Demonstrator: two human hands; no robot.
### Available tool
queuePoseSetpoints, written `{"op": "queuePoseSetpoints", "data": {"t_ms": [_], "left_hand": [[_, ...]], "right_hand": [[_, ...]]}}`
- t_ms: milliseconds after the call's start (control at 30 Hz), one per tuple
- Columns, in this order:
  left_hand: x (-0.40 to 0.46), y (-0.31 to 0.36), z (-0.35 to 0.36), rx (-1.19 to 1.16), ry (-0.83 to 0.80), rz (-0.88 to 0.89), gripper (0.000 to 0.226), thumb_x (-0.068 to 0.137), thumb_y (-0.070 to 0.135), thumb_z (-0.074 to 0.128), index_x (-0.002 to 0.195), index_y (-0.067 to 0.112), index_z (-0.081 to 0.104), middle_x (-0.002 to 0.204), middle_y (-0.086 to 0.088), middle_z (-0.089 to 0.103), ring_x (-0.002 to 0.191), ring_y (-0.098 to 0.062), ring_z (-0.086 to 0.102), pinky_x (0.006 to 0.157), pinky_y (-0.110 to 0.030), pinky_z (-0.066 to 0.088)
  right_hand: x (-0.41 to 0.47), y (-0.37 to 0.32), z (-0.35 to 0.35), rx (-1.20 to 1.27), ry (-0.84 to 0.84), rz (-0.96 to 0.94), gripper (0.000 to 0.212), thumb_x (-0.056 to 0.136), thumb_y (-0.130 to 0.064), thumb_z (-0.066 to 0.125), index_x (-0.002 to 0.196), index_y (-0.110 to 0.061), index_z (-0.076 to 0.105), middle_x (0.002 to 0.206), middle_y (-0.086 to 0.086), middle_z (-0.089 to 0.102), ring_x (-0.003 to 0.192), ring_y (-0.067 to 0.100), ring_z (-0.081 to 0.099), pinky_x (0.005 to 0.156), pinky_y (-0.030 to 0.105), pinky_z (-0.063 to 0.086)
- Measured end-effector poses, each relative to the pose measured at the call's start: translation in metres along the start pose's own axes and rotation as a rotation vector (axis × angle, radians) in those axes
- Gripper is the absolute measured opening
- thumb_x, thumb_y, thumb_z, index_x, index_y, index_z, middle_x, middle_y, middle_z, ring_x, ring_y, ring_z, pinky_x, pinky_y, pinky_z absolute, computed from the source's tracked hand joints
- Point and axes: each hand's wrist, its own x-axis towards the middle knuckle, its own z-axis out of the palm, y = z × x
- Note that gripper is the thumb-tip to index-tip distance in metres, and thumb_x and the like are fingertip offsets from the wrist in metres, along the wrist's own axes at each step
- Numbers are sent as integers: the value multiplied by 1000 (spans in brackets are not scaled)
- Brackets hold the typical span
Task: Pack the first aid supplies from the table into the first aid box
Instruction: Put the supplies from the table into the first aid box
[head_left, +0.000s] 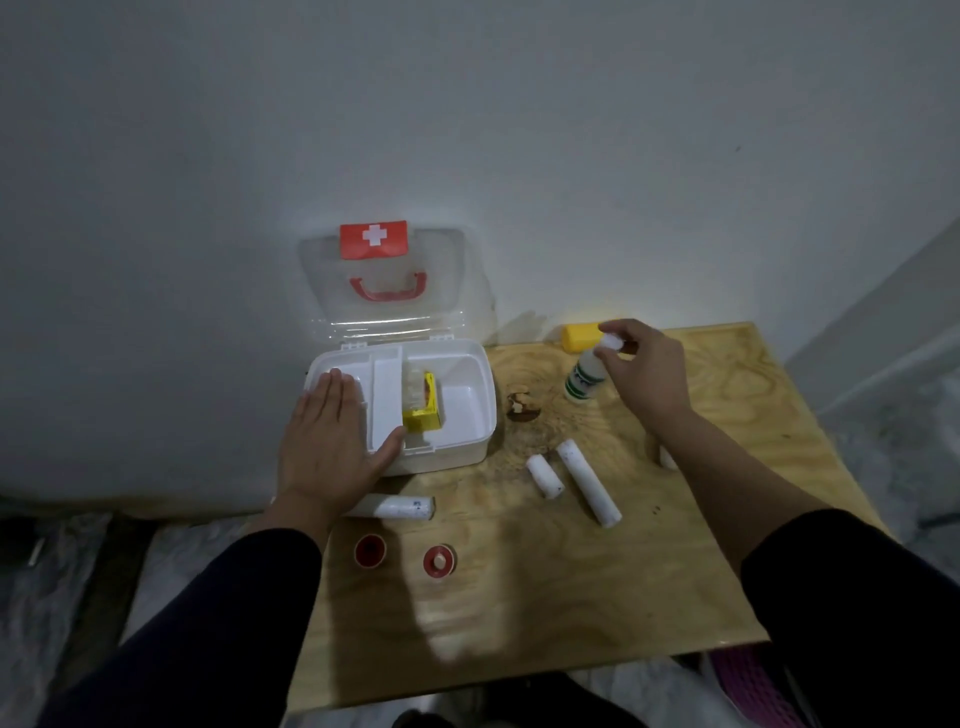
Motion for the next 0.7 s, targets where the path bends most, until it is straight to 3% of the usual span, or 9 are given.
{"op": "queuePoseSetpoints", "data": {"t_ms": [100,233,333,400,500,700], "left_hand": [[0,-1,-1,20,-12,10,95,84,70,8,148,1,17,157,-18,17,146,-28,14,119,-41,10],[-1,-1,-3,22,-20,24,92,86,68,18,148,0,17,157,-19,18,146,-29,14,119,-41,9],[-1,-1,-4,26,-26,26,92,86,68,17,148,0,15,158,-18,16,147,-27,12,120,-40,8],[-1,-1,-4,21,-22,18,93,85,69,15,149,1,14,158,-18,16,147,-27,11,119,-39,7],[1,-2,-2,16,-18,10,94,84,70,14,149,1,14,158,-17,16,147,-27,12,119,-39,7],[2,-2,2,37,-36,-8,96,82,71,7,150,3,11,159,-16,13,147,-26,10,120,-41,8]], "right_hand": [[2,-35,-10,-4,0,-103,23,83,-14,68,105,-10,70,101,8,74,84,20,68,77,29,55],[6,-81,-14,102,35,-163,23,82,-20,70,105,-15,71,93,-10,68,71,2,60,66,4,44],[5,-107,0,191,-11,-164,24,81,-18,71,105,-15,71,93,-13,65,65,-8,56,64,-4,42],[0,-116,17,186,-60,-181,24,81,-18,71,105,-14,71,97,-8,70,68,-2,59,68,1,46],[-6,-119,43,148,-140,-205,25,80,-16,71,105,-12,71,103,4,74,81,13,66,79,21,52],[-11,-104,84,5,-333,-201,29,81,-12,66,110,-11,67,110,11,71,98,25,66,88,31,50]]}}
